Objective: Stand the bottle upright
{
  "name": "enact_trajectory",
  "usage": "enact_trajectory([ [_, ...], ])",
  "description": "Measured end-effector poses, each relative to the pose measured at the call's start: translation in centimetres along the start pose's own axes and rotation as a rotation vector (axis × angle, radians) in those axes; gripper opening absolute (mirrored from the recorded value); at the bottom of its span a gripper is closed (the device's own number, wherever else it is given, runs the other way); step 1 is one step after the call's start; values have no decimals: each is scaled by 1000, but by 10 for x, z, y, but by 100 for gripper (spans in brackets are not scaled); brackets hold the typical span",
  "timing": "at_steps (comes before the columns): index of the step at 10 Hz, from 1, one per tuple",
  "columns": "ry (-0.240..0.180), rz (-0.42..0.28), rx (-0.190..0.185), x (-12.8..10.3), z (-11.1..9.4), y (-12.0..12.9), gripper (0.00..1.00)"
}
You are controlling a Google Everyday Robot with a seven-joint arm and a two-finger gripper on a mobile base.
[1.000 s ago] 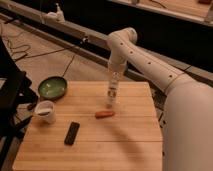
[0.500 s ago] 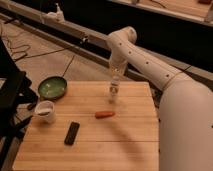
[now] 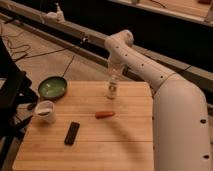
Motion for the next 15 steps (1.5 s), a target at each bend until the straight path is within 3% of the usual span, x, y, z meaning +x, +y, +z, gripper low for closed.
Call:
enact_trajectory([
  [7,63,-1,-26,15,3,1,0],
  [8,62,-3,-30,13,4,3,5],
  [14,42,-17,-29,3,6,2,63],
  [15,42,-17,-29,3,6,2,66],
])
